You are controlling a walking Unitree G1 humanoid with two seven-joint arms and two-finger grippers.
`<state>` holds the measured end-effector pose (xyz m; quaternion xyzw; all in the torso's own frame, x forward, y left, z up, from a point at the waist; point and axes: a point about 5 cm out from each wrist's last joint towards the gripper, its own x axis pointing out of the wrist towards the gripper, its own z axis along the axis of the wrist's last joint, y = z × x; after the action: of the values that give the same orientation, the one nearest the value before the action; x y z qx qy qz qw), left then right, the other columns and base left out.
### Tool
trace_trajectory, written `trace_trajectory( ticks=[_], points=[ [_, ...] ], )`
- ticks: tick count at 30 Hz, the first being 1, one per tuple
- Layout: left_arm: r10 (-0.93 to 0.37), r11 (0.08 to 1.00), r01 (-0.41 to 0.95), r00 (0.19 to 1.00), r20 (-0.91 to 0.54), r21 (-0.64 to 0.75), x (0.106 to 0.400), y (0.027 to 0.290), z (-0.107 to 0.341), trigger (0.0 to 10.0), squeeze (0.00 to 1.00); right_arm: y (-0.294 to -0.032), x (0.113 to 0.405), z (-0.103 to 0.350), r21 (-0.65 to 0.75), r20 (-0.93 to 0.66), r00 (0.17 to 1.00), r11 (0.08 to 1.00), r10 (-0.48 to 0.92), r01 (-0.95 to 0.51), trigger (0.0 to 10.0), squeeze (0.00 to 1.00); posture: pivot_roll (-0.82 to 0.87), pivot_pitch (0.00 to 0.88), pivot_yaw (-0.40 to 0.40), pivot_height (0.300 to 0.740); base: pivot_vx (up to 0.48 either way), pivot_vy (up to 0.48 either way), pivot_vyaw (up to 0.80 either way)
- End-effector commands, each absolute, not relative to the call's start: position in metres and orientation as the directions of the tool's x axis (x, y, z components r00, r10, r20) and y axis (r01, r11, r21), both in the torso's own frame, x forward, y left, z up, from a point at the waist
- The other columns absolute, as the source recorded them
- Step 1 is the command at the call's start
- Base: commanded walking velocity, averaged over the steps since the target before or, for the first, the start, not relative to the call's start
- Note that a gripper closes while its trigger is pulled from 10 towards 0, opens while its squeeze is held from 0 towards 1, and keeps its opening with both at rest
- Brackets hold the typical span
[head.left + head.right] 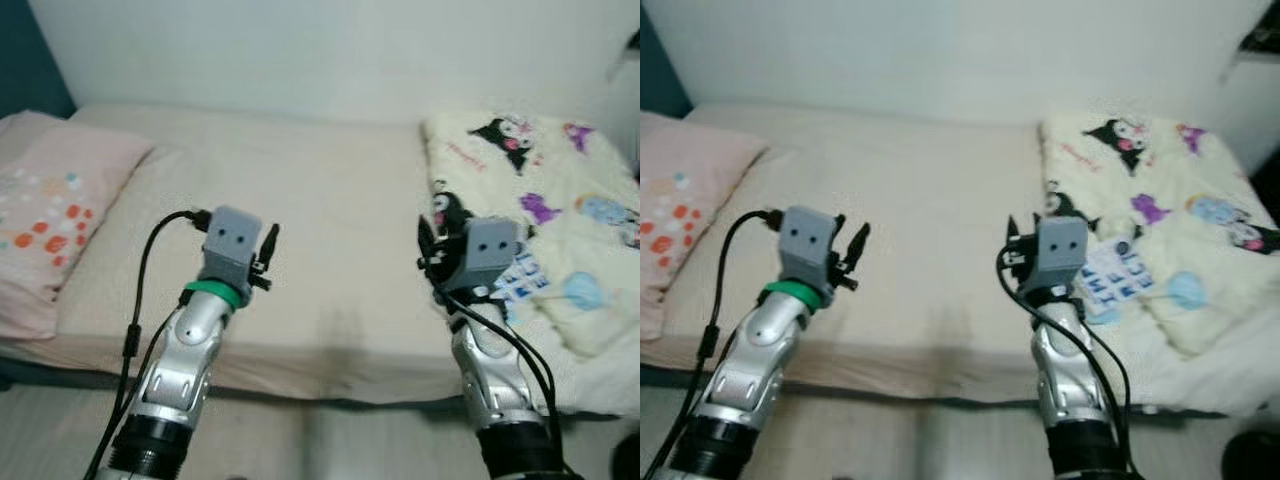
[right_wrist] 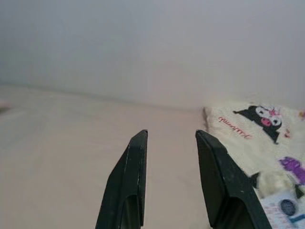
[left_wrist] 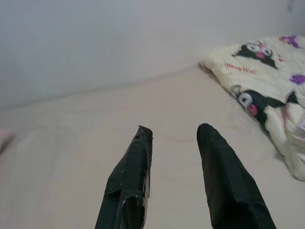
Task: Clean up the room
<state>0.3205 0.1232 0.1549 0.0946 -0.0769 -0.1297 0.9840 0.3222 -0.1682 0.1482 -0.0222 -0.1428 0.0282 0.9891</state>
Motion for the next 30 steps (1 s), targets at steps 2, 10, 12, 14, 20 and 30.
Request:
trace_trajectory(
  ticks=[2, 10, 12, 14, 20, 30],
  points=[
    [-0.272, 0.947, 0.246, 0.956, 0.111, 0.207, 0.3195, 0.1236, 0.1508, 10.0, 0.00, -0.1664, 0.3205, 0.1414, -0.044, 0.257, 0.964, 0.998, 0.063, -0.053, 10.0, 0.00, 0.03, 0.014, -0.002, 0.740, 0.000, -0.424, 0.00],
    [-0.279, 0.945, 0.252, 0.954, 0.109, 0.207, 0.3196, 0.1228, 0.1504, 10.0, 0.00, -0.1665, 0.3193, 0.1399, -0.041, 0.255, 0.965, 0.998, 0.059, -0.051, 10.0, 0.00, 0.03, 0.014, 0.002, 0.740, 0.000, -0.424, 0.00],
    [-0.279, 0.945, 0.253, 0.954, 0.109, 0.207, 0.3196, 0.1228, 0.1504, 10.0, 0.00, -0.1665, 0.3193, 0.1398, -0.041, 0.255, 0.965, 0.998, 0.059, -0.050, 10.0, 0.00, 0.03, 0.014, 0.002, 0.740, 0.000, -0.424, 0.00],
    [-0.279, 0.945, 0.253, 0.954, 0.109, 0.207, 0.3196, 0.1227, 0.1506, 10.0, 0.00, -0.1664, 0.3192, 0.1397, -0.041, 0.255, 0.965, 0.998, 0.060, -0.051, 10.0, 0.00, 0.03, 0.014, 0.003, 0.740, 0.000, -0.424, 0.00],
    [-0.278, 0.945, 0.251, 0.955, 0.109, 0.209, 0.3205, 0.1232, 0.1510, 10.0, 0.00, -0.1653, 0.3199, 0.1397, -0.040, 0.255, 0.965, 0.998, 0.061, -0.053, 10.0, 0.00, 0.03, 0.014, 0.004, 0.740, 0.000, -0.426, 0.00],
    [-0.261, 0.952, 0.241, 0.961, 0.087, 0.190, 0.3222, 0.1242, 0.1494, 10.0, 0.00, -0.1655, 0.3197, 0.1393, -0.039, 0.254, 0.965, 0.998, 0.058, -0.050, 10.0, 0.00, 0.03, 0.013, 0.005, 0.740, 0.000, -0.327, 0.00]
  ],
)
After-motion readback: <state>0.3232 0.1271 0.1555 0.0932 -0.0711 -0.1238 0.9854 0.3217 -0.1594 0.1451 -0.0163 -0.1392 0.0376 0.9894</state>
